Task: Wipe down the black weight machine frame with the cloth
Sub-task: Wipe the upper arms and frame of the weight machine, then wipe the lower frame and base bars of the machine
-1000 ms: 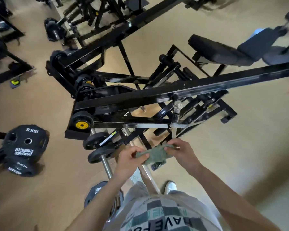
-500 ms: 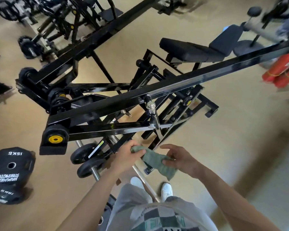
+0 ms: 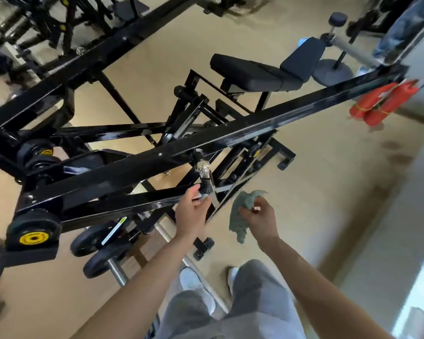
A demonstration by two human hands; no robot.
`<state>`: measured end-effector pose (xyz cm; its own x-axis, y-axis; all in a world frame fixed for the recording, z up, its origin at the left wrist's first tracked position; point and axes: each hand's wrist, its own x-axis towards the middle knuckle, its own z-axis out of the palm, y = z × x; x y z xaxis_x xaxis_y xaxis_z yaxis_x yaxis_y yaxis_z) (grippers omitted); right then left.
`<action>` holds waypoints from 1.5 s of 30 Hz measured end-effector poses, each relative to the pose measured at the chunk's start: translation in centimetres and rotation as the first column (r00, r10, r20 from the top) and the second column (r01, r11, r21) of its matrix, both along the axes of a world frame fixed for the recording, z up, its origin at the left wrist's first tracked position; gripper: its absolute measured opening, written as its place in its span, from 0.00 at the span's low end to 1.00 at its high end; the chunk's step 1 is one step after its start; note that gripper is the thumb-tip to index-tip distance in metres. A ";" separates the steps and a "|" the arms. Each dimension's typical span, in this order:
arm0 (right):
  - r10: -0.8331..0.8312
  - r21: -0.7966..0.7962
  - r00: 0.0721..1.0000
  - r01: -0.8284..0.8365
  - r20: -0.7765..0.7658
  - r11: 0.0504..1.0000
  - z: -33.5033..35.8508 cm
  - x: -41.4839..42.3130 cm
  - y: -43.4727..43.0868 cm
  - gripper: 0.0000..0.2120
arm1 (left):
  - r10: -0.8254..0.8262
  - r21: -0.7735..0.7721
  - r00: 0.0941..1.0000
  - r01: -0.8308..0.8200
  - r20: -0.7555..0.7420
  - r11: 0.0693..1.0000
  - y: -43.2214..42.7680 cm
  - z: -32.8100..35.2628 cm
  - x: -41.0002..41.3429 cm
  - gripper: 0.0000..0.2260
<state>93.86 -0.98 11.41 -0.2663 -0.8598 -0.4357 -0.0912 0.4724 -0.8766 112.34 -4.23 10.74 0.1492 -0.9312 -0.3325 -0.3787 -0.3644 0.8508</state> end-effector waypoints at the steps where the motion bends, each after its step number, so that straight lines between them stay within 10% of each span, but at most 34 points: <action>1: -0.010 0.001 1.000 0.010 -0.012 1.000 0.0 -0.1 -1.2 0.08 | 0.008 -0.020 1.000 -0.007 0.029 1.000 -0.5 -0.5 -0.3 0.19; 8: 0.364 0.020 0.919 -0.365 -0.152 0.931 -6.3 0.9 -11.0 0.10 | 0.160 -0.236 0.977 -0.124 0.138 0.964 -0.8 -3.3 -1.7 0.14; 17: 0.669 -0.130 0.743 -0.661 0.026 0.739 -6.3 0.4 -14.2 0.27 | 0.415 -0.325 0.905 -0.366 0.095 0.872 0.1 -4.6 -5.4 0.11; 28: 0.709 -0.185 0.603 -0.794 -0.366 0.579 -10.4 0.2 -16.3 0.22 | 0.436 -0.420 0.897 -0.369 0.072 0.829 0.6 -6.2 -6.0 0.12; 35: 0.631 -0.124 0.627 -0.747 -0.456 0.653 -11.5 -1.3 -17.1 0.23 | 0.468 -0.526 0.884 -0.388 0.022 0.757 0.7 -7.6 -6.6 0.12; 40: 0.589 -0.126 0.808 -0.583 0.019 0.803 -13.0 -1.9 -17.0 0.10 | 0.548 -0.706 0.836 -0.401 -0.023 0.583 -1.1 -9.8 -6.5 0.10; 45: 0.614 -0.228 0.686 -0.574 0.391 0.787 -14.2 -1.1 -17.8 0.11 | 0.609 -0.848 0.793 -0.324 -0.001 0.419 -2.5 -11.9 -6.1 0.09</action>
<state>92.80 -18.77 -2.74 0.5056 -0.8102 -0.2966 0.0589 0.3754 -0.9250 106.28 -6.76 -1.16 0.5915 -0.5232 0.6135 -0.6215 0.1890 0.7603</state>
